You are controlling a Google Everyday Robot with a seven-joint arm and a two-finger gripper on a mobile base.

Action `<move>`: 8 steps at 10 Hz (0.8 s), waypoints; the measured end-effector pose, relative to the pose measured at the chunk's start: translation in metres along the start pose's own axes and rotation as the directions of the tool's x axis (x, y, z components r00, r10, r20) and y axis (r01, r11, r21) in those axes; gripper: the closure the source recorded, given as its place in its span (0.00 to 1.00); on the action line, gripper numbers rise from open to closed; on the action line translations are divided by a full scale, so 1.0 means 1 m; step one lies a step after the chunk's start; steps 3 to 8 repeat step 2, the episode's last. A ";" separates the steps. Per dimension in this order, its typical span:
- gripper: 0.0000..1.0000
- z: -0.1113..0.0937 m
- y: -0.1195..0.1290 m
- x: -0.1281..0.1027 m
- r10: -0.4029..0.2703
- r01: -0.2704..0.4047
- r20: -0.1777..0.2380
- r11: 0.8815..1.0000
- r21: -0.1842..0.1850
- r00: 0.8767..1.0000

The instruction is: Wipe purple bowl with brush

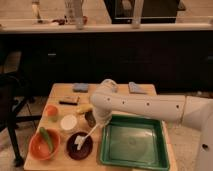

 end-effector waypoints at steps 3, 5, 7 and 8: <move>1.00 0.000 0.004 -0.014 -0.031 0.031 0.027 1.000 -0.001 0.999; 1.00 0.000 0.004 -0.014 -0.031 0.031 0.027 1.000 -0.001 0.999; 1.00 0.000 0.004 -0.014 -0.031 0.031 0.027 1.000 -0.001 0.999; 1.00 0.000 0.004 -0.014 -0.031 0.031 0.027 1.000 -0.001 0.999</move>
